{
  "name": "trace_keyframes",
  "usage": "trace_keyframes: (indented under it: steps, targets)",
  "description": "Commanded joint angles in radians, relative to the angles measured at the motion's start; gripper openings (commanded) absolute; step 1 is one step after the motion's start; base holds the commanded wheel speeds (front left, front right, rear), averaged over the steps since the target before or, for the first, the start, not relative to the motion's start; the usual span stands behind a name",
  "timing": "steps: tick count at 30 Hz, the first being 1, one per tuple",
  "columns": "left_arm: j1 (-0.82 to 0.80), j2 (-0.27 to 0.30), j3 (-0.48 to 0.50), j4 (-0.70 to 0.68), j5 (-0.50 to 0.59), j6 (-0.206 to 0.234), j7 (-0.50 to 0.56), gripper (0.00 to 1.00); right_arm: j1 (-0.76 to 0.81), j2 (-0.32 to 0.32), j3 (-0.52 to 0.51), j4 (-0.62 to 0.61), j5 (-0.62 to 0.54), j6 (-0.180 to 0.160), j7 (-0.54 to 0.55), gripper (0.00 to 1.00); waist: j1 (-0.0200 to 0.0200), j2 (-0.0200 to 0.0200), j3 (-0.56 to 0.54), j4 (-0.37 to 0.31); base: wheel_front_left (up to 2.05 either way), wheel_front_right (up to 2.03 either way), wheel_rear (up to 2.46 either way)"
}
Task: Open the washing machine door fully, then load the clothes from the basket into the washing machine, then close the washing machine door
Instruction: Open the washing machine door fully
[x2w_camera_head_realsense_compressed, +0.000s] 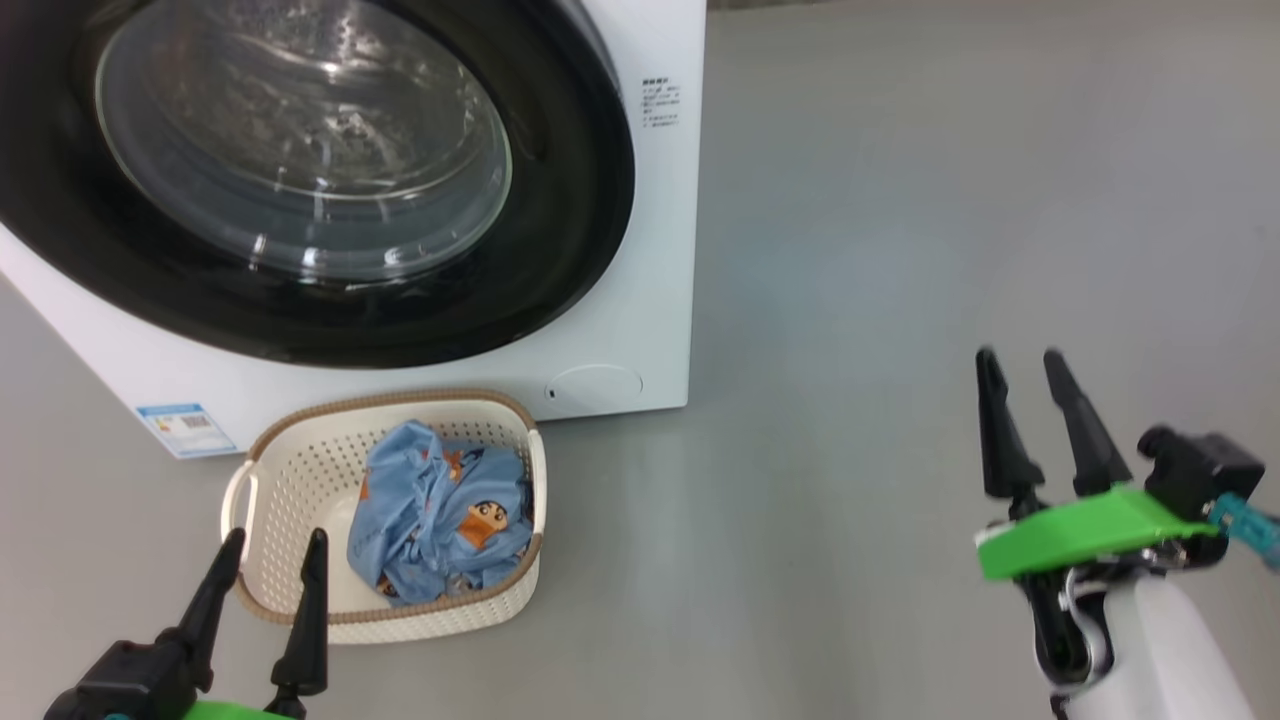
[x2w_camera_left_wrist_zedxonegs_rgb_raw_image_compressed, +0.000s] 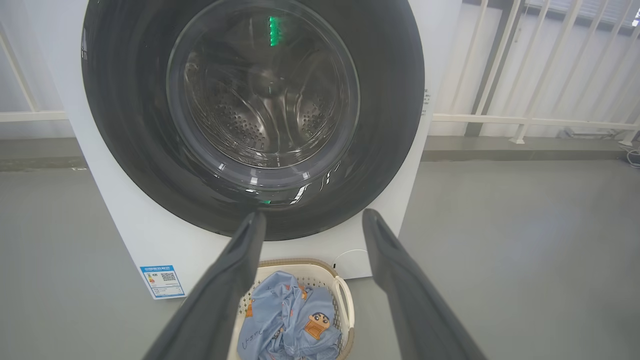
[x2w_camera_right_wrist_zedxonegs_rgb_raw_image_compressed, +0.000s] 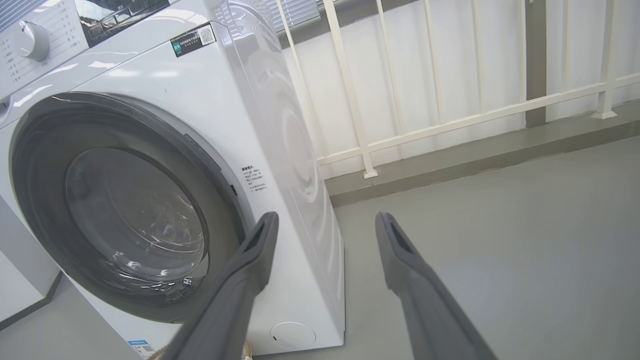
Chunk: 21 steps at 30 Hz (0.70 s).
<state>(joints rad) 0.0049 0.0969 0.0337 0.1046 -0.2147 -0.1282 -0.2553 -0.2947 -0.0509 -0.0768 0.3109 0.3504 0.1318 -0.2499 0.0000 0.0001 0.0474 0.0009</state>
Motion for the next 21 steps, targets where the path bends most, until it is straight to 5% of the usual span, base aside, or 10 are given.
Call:
trace_keyframes:
  steps: [1,13,14,16,18,21]
  targets:
    - [-0.020,0.012,0.028,-0.030,0.006,-0.003,-0.006,1.00,-0.047,0.001,0.026,-0.019,0.014,-0.001,-0.012,1.00,0.0000,-0.0001,0.012,0.008,0.00,0.00,0.00]
    - [-0.048,0.018,-0.002,-0.023,-0.013,-0.003,-0.006,1.00,-0.212,0.001,-0.002,0.050,0.252,-0.001,-0.012,1.00,0.0000,-0.0001,0.082,0.057,0.00,0.00,0.00]
    - [-0.051,0.020,-0.004,-0.022,-0.015,-0.003,-0.006,1.00,-0.225,0.001,-0.005,0.064,0.291,-0.001,-0.012,0.93,0.0000,-0.0001,0.088,0.061,0.00,0.00,0.00]
    - [-0.057,0.022,-0.010,-0.020,-0.018,-0.003,-0.006,1.00,-0.253,0.001,-0.010,0.094,0.370,-0.001,-0.009,0.37,0.0000,-0.0001,0.099,0.068,0.00,0.00,0.00]
    - [-0.064,0.024,-0.014,-0.022,-0.021,-0.003,-0.006,1.00,-0.285,0.001,-0.017,0.119,0.435,-0.001,0.000,0.00,0.0000,-0.0001,0.114,0.074,0.00,0.00,0.00]
    - [-0.079,0.027,-0.020,-0.023,-0.026,-0.003,-0.006,1.00,-0.337,0.001,-0.036,0.154,0.522,-0.001,0.022,0.00,0.0000,-0.0001,0.137,0.083,0.00,0.00,0.00]
